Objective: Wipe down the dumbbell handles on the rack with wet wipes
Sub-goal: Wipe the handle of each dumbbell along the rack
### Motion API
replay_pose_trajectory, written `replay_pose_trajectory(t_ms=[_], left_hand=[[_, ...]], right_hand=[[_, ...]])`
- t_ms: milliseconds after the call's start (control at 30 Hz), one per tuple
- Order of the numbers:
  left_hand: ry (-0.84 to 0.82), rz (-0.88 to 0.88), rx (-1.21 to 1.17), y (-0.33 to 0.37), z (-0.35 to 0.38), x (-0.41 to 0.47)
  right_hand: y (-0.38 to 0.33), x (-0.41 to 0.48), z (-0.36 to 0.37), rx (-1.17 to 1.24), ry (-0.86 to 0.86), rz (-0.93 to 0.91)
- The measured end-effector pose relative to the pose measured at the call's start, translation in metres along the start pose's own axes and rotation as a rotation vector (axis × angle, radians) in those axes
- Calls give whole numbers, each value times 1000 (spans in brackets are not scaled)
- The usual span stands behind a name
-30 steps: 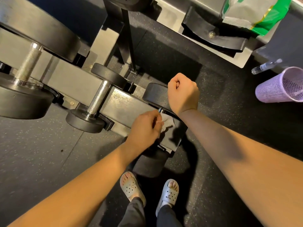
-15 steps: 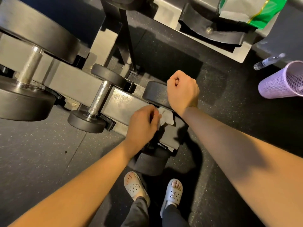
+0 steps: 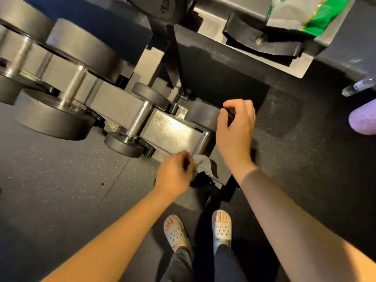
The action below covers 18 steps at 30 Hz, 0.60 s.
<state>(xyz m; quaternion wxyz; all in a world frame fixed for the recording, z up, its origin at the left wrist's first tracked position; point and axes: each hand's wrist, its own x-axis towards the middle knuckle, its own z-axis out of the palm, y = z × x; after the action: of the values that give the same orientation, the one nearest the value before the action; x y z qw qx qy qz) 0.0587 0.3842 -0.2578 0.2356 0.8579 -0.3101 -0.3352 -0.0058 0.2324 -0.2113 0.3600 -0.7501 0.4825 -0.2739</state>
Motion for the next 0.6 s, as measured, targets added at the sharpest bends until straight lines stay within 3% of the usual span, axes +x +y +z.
replay_pose_trajectory(t_ms=[67,100,167,267,367,433,500,600], left_hand=[[85,18,-146,-2,0,-2],[75,44,-188,-2,0,-2],[-11,106,-200,4,0,0],[-119,82,-267,10,-5,1],[-83,-8,-366,13,-10,-9],[203,-63,-225,7,-4,-16],[470,-164,-152,-3,9,-23],[556,-317,-163,-6,32,-24]], right_hand=[[9,-54,-15,106,-23,7],[15,-77,-18,167,-131,90],[27,-104,-12,302,-375,289],[46,-101,-2,539,-472,535],[53,-89,2,489,-552,592],[54,-77,6,518,-429,680],[58,-59,11,666,-203,827],[61,-43,25,848,-48,953]])
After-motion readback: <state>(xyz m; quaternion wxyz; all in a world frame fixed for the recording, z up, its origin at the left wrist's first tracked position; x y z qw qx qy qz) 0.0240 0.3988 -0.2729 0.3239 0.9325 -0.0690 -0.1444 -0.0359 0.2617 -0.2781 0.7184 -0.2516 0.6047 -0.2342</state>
